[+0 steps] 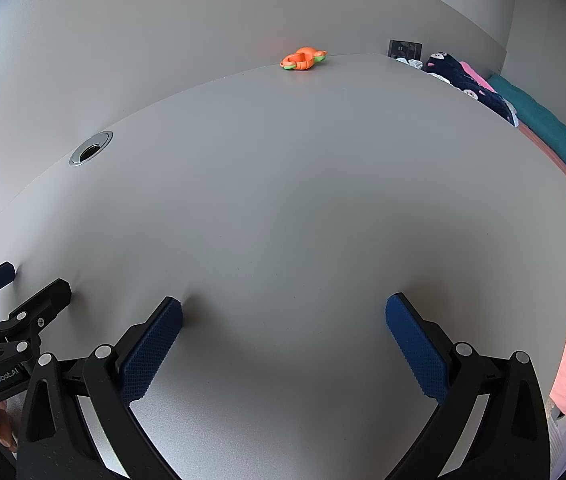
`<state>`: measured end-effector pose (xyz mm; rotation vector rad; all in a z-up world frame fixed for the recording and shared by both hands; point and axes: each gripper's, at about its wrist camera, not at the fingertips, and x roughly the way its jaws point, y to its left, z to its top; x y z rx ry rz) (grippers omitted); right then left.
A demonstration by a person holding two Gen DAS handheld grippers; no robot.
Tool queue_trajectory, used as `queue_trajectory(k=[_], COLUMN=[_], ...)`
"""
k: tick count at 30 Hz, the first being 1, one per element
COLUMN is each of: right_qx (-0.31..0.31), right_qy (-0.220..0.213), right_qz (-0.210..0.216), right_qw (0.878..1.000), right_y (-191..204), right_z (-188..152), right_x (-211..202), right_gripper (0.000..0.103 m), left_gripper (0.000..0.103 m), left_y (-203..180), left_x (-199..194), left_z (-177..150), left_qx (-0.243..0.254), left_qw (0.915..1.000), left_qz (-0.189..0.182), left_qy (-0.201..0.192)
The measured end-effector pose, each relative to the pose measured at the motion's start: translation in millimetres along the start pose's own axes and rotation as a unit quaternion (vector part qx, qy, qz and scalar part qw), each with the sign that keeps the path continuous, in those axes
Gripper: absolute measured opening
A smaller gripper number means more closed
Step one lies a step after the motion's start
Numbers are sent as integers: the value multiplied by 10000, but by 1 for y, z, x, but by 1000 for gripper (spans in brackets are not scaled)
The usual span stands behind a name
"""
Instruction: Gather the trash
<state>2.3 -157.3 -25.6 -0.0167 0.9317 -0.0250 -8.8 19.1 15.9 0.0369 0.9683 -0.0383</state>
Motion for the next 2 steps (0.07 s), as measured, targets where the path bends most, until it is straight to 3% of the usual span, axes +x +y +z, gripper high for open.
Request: queue_trajectory(k=[2], right_qx=[0], right_qy=[0], right_qz=[0], right_qw=[10000], right_y=[0], right_z=[0], right_x=[0], right_gripper=[101], left_gripper=[97], left_y=[0], left_x=[1], left_z=[1], left_qx=[0], left_qw=[10000], left_qz=[1], left_qy=[0])
